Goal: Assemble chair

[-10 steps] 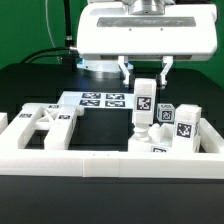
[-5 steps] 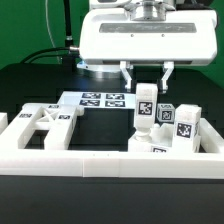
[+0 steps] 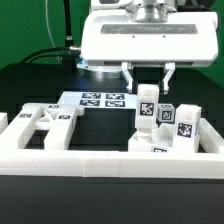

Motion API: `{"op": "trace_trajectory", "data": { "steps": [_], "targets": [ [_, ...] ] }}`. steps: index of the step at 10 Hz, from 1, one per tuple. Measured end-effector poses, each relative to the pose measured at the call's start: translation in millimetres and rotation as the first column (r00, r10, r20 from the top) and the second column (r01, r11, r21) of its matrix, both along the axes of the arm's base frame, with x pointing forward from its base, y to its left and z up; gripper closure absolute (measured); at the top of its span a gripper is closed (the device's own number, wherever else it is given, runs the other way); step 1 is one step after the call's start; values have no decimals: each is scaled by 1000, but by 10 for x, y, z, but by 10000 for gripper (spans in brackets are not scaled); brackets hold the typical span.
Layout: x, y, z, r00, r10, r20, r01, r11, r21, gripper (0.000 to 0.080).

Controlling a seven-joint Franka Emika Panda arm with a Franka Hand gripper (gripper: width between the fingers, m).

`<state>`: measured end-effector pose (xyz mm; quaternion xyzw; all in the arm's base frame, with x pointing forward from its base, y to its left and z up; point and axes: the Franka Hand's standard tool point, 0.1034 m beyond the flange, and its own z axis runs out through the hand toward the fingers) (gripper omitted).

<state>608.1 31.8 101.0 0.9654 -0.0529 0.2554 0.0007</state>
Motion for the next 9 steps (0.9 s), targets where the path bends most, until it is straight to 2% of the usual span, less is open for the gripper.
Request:
{"op": "trace_trajectory", "data": {
  "steps": [3, 6, 9],
  "targets": [
    [-17, -35, 15, 1000, -18, -1, 19, 1000, 7, 512],
    [-107, 75, 14, 1000, -15, -9, 16, 1000, 16, 512],
    [-105, 57, -6, 1000, -14, 0, 14, 1000, 11, 512]
  ]
}}
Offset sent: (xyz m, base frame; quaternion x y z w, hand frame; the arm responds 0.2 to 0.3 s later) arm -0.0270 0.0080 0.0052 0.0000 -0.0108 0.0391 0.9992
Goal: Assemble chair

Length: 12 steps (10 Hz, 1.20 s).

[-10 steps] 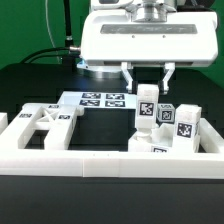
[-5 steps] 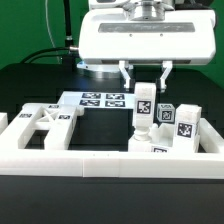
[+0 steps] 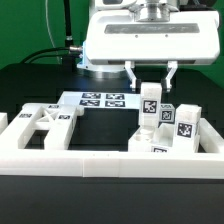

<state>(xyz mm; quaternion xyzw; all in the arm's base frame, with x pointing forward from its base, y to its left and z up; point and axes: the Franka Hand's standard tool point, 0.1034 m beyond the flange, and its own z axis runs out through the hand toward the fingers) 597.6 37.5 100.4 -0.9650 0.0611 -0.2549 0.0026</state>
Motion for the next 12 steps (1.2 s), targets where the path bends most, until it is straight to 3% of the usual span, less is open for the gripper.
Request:
{"op": "trace_trajectory", "data": {
  "steps": [4, 12],
  "targets": [
    [12, -81, -25, 1000, 5, -3, -5, 1000, -12, 512],
    [-5, -28, -163, 1000, 18, 16, -17, 999, -28, 512]
  ]
}}
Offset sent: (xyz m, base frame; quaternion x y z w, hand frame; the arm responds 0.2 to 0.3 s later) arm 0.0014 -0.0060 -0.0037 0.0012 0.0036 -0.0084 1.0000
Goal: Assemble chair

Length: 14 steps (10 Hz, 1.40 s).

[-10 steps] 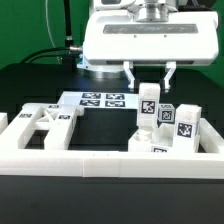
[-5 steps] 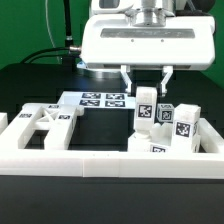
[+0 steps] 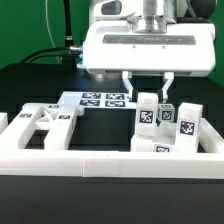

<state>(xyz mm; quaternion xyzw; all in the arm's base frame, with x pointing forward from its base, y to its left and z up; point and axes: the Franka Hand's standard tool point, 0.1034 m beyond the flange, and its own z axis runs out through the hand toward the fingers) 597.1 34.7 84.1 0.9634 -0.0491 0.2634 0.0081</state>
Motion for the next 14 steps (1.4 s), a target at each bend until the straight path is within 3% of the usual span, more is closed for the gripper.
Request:
{"op": "trace_trajectory", "data": {
  "steps": [3, 4, 5, 6, 9, 13, 14],
  "targets": [
    [-1, -3, -2, 1000, 0, 0, 0, 1000, 0, 507],
    [0, -4, 0, 1000, 0, -1, 0, 1000, 0, 298],
    [21, -17, 28, 1000, -1, -8, 1, 1000, 3, 298],
    [47, -39, 79, 1000, -1, -11, 1, 1000, 6, 182],
    [115, -120, 267, 1000, 6, -24, -6, 1000, 12, 151],
    [91, -163, 188, 999, 10, -46, -10, 1000, 6, 150],
    [62, -158, 135, 994, 11, -105, -9, 1000, 20, 150]
  ]
}}
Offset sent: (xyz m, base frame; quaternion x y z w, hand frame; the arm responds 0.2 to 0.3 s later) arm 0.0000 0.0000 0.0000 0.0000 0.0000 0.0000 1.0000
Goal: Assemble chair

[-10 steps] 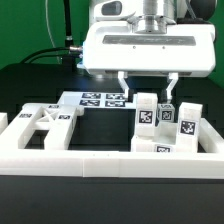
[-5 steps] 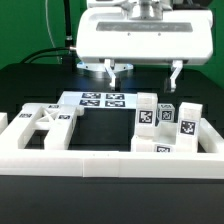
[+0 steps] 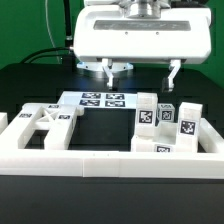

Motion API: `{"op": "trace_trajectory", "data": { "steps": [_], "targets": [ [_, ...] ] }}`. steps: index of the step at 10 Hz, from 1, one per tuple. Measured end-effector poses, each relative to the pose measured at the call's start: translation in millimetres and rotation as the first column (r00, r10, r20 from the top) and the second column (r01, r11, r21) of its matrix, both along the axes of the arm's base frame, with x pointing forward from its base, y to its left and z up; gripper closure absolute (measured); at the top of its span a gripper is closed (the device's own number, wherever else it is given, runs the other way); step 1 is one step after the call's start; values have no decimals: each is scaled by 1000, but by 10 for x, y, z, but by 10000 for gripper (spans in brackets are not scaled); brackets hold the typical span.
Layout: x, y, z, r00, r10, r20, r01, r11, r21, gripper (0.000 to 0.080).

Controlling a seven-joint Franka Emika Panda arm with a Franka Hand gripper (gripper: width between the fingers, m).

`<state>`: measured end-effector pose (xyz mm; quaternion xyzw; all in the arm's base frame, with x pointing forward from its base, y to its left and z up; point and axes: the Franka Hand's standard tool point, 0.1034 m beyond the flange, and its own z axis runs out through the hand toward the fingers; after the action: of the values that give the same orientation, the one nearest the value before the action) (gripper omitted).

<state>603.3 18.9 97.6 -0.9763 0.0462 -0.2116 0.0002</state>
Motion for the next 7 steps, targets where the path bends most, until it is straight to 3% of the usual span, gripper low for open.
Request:
{"op": "trace_trajectory", "data": {
  "steps": [4, 7],
  "targets": [
    [26, 70, -12, 956, 21, -293, 1, 997, 75, 150],
    [24, 62, -95, 926, 29, -377, 3, 996, 85, 150]
  ]
}}
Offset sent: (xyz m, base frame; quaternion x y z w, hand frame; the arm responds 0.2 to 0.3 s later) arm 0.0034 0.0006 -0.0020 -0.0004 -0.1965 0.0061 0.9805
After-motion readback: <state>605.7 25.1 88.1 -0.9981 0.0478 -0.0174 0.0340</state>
